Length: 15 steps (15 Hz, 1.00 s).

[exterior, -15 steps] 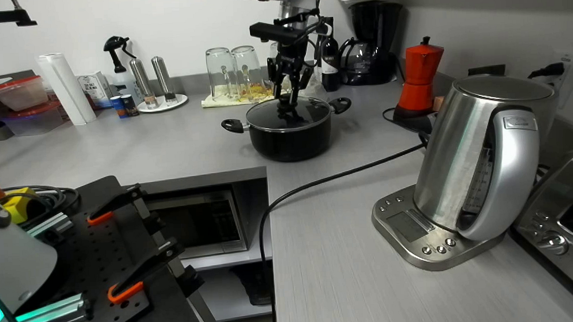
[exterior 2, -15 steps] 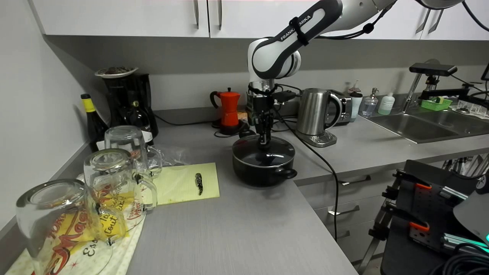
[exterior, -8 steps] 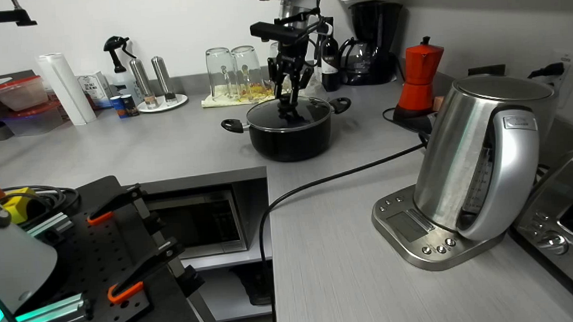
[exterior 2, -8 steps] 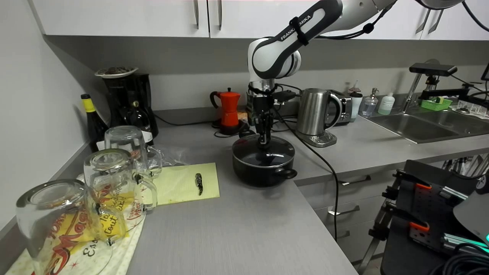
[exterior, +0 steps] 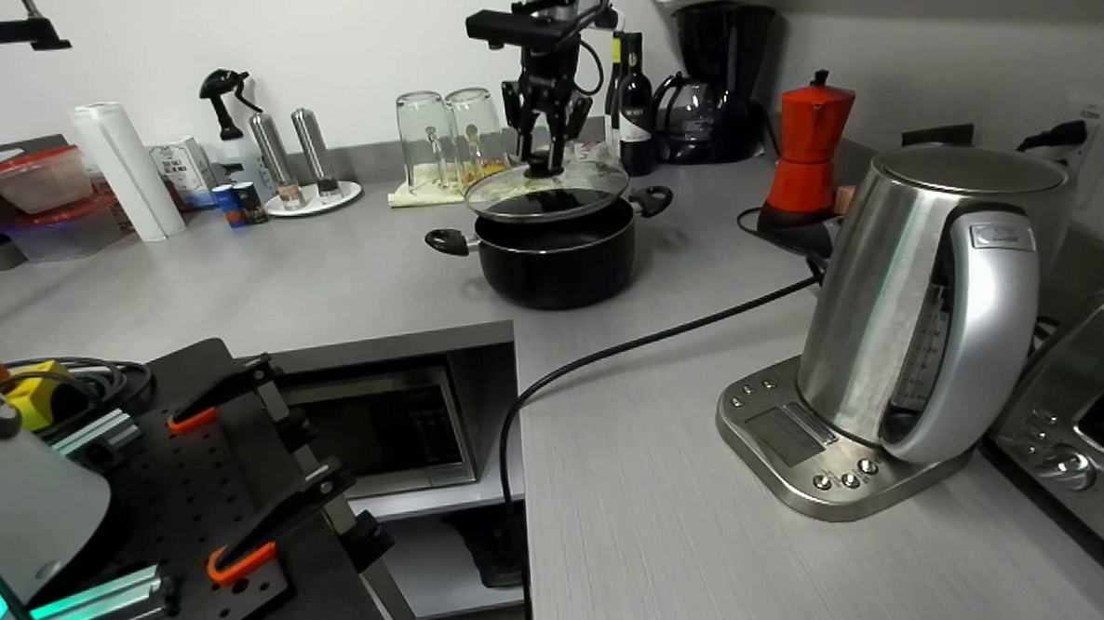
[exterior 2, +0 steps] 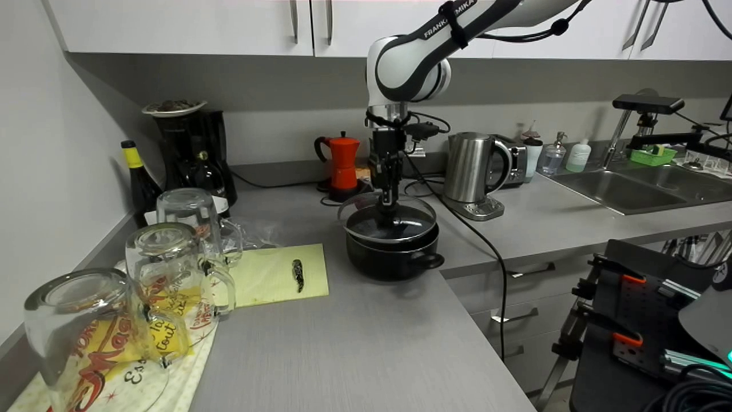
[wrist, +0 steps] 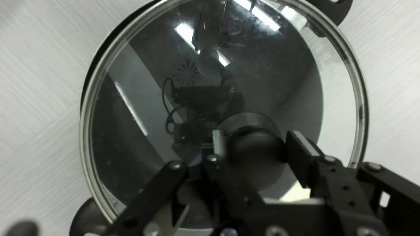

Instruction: Take the lid off of the pot

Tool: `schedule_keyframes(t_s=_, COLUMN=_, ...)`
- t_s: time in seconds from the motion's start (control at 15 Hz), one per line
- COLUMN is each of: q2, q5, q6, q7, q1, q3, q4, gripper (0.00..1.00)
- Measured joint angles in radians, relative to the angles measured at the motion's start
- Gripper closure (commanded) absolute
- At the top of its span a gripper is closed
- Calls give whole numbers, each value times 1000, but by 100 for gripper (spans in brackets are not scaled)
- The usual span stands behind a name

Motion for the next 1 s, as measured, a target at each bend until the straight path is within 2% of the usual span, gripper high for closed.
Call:
schedule_keyframes(t_s=0.4, q2=-118, q5=-2, q6=-2, q7=-22, q1=16, q3=40, q4=-76, gripper=76)
schedule_keyframes(t_s=1.0, q2=-271, q5=-19, q6=-21, q7=-139, q1=109, q3=154, q4=-326, gripper=76)
